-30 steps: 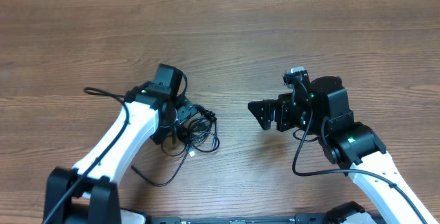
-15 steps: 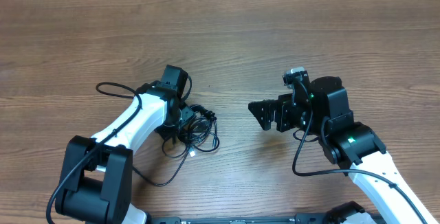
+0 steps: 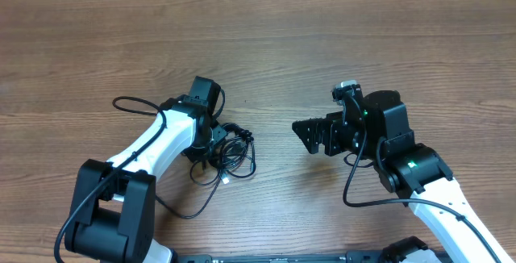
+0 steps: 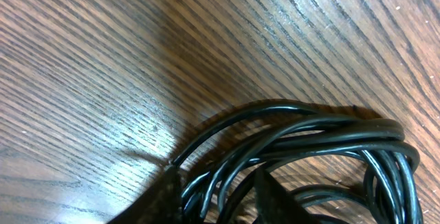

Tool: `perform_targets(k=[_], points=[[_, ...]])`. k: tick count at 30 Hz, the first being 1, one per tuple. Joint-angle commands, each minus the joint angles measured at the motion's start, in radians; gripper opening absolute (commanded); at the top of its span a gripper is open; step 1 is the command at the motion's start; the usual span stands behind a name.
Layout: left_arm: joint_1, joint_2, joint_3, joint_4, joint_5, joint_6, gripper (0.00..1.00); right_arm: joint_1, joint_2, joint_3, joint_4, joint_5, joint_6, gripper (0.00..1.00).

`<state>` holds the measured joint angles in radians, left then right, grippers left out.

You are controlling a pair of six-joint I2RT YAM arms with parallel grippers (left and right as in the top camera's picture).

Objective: Untangle cables

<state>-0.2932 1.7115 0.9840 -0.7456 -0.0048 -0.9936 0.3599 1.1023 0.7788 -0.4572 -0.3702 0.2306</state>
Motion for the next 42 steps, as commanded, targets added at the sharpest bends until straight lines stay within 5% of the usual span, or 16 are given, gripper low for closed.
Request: perform_targets(k=[1,27,42], points=[[-0.002,0.016,-0.012,-0.002,-0.033,0.003,0.31,-0.002,-0.011,0.013,0.005,-0.006,-0.012,0.95],[-0.002,0.016,-0.064,0.073,-0.028,0.002,0.25,-0.002,-0.011,0.013,0.005,-0.006,-0.012,0.94],[-0.002,0.016,-0.064,0.071,-0.028,0.002,0.04,-0.002,-0.011,0.013,0.002,-0.006,-0.011,0.91]])
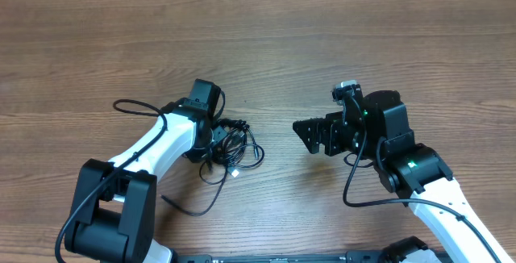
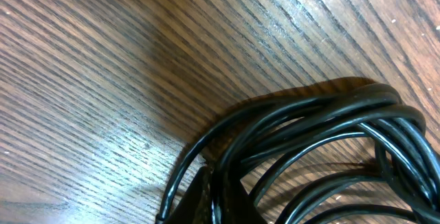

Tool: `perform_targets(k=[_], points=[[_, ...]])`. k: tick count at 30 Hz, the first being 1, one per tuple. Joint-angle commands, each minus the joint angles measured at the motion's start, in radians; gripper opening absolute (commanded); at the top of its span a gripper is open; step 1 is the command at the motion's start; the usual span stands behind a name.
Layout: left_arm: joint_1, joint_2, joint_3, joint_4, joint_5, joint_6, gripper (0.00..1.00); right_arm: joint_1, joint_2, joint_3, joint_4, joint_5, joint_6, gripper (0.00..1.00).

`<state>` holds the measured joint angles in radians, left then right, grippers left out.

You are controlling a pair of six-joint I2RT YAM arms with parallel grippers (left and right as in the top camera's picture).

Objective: Untangle cables

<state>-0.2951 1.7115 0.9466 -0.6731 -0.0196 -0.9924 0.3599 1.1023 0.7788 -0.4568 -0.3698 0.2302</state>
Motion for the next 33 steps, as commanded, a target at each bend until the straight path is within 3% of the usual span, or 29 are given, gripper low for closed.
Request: perform_targets(k=[1,12,17,27,33], points=[[0.0,0.016,-0.027,-0.002,-0.013,0.001,0.04,-0.002,-0.011,0.013,0.002,-0.006,-0.011,0.91],[0.002,-0.016,0.051,-0.073,0.066,0.005,0.04,-0.002,-0.011,0.013,0.006,-0.019,-0.011,0.91],[-0.009,-0.08,0.14,-0.145,0.084,0.013,0.04,-0.002,-0.011,0.013,0.052,-0.163,-0.011,0.91],[-0.038,-0.204,0.232,-0.129,0.16,0.0,0.04,-0.002,-0.011,0.013,0.149,-0.381,-0.011,0.89],[-0.045,-0.21,0.237,-0.087,0.296,-0.03,0.04,-0.001,-0.011,0.013,0.152,-0.422,-0.011,0.89]])
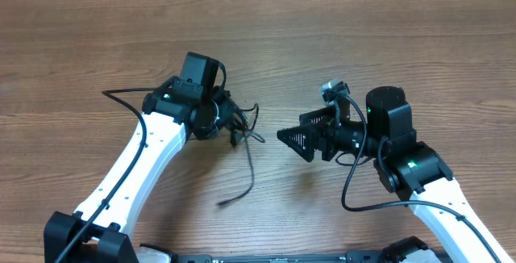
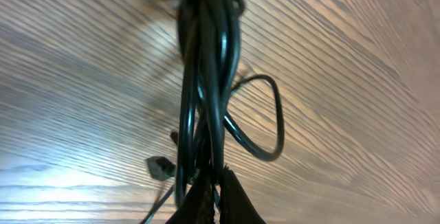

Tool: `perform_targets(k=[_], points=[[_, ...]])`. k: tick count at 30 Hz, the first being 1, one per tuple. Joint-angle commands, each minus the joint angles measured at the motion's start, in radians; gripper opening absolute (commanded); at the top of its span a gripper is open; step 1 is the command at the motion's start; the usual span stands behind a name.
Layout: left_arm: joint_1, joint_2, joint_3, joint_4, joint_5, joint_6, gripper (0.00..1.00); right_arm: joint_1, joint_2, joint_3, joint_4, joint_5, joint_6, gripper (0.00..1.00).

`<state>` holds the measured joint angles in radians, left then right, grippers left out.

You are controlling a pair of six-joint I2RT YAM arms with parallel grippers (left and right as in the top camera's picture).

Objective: Untangle cables

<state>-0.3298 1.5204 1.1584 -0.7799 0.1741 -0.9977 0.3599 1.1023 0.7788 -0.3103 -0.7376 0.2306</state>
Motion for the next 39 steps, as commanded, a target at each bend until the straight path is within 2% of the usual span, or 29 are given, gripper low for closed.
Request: perform_targets(k=[1,10,17,28,33,39], points=[[-0.012,-0.019,0.025,0.032,0.127,-0.026,0.04,-0.001,-0.011,0.013,0.005,-0.054,-0.011,0.89],[-0.021,-0.019,0.026,0.162,0.385,-0.029,0.04,-0.001,-0.011,0.013,0.0,-0.049,-0.012,0.89],[-0.021,-0.019,0.026,0.179,0.417,-0.043,0.04,-0.001,-0.011,0.013,-0.033,-0.002,-0.013,0.86],[-0.02,-0.019,0.026,0.308,0.605,-0.084,0.04,-0.001,0.018,0.013,-0.069,0.124,-0.023,0.86],[-0.02,-0.019,0.026,0.279,0.52,-0.042,0.04,-0.001,0.038,0.013,-0.074,0.124,-0.023,0.86],[-0.02,-0.019,0.026,0.029,0.235,-0.012,0.04,-0.001,0.041,0.013,-0.085,0.124,-0.023,0.87]])
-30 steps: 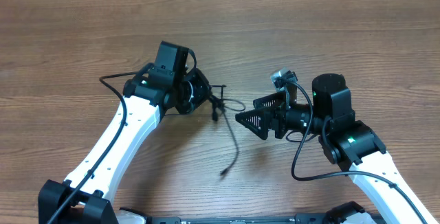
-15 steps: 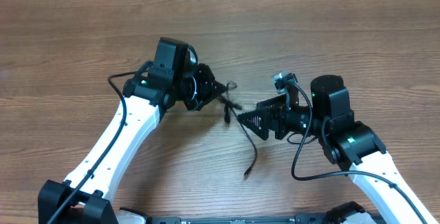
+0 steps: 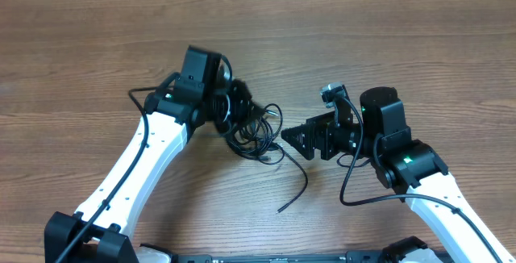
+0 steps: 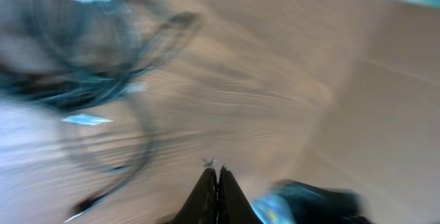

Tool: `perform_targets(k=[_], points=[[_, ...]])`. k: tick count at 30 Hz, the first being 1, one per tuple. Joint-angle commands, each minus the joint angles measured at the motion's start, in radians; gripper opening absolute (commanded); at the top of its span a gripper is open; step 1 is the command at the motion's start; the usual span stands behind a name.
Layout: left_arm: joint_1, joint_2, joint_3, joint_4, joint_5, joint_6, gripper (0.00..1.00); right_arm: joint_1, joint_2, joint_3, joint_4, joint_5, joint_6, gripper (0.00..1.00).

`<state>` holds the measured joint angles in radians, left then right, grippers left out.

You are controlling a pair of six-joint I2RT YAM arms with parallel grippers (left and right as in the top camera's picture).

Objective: Untangle cables

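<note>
A tangle of thin black cable sits between the two arms, its loops spread out and one loose tail trailing toward the table's front. My left gripper is at the bundle's upper left edge. The left wrist view is badly blurred by motion. In it the left gripper has its fingers pressed together, and the cable loops smear across the upper left. The overhead view suggests it holds a strand. My right gripper points left, open, just right of the bundle and apart from it.
The wooden table carries nothing else. Each arm's own black wire hangs beside it: one loops at the left arm, another under the right arm. A blurred dark shape fills the left wrist view's lower right.
The left gripper and the cable bundle have shifted right toward the right gripper. The loops now look spread out rather than bunched, and the loose tail ends further right. The right gripper sits slightly lower.
At first the left gripper was down on the coiled cable lying on the table, then shut on it with the coil dragged slightly. Later the arm was raised further back with the bundle hanging from the jaws and the right gripper closer in. Now bundle and right gripper are nearly side by side.
</note>
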<state>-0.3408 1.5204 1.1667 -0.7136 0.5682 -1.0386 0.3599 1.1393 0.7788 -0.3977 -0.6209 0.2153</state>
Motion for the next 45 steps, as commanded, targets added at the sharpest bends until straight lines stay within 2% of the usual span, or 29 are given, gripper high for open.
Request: perform_targets(k=[1,6,9,13,17,20,21,22,25,30,36,45], points=[[-0.009,-0.019,0.017,-0.126,-0.245,0.029,0.04,-0.001,0.004,0.013,0.002,0.007,-0.008,0.88],[-0.01,-0.018,0.016,-0.307,-0.419,0.022,0.05,-0.001,0.004,0.013,0.002,0.007,-0.008,0.89],[-0.014,-0.013,0.013,-0.365,-0.481,-0.013,0.09,-0.001,0.004,0.013,0.002,0.007,-0.008,0.9],[-0.016,0.002,0.011,-0.387,-0.497,-0.044,0.28,-0.001,0.004,0.013,0.002,0.007,-0.008,0.9],[-0.02,0.016,0.005,-0.387,-0.497,-0.052,0.36,-0.001,0.004,0.013,0.002,0.007,-0.008,0.9],[-0.029,0.031,-0.008,-0.385,-0.497,-0.078,0.5,-0.001,0.004,0.013,0.002,0.007,-0.008,0.9],[-0.035,0.037,-0.012,-0.385,-0.497,-0.088,0.6,-0.001,0.004,0.013,0.002,0.007,-0.008,0.9],[-0.04,0.045,-0.016,-0.385,-0.497,-0.1,0.63,-0.001,0.004,0.013,0.002,0.007,-0.008,0.91],[-0.074,0.092,-0.022,-0.384,-0.496,-0.161,0.64,-0.001,0.004,0.013,0.002,0.007,-0.008,0.91],[-0.13,0.169,-0.022,-0.347,-0.457,-0.246,0.6,-0.001,0.004,0.013,0.002,0.007,-0.008,0.9],[-0.192,0.257,-0.022,-0.237,-0.444,-0.313,0.63,-0.001,0.004,0.013,-0.001,0.007,-0.008,0.9],[-0.203,0.362,-0.022,-0.151,-0.446,-0.331,0.52,-0.001,0.004,0.013,-0.002,0.007,-0.008,0.9]])
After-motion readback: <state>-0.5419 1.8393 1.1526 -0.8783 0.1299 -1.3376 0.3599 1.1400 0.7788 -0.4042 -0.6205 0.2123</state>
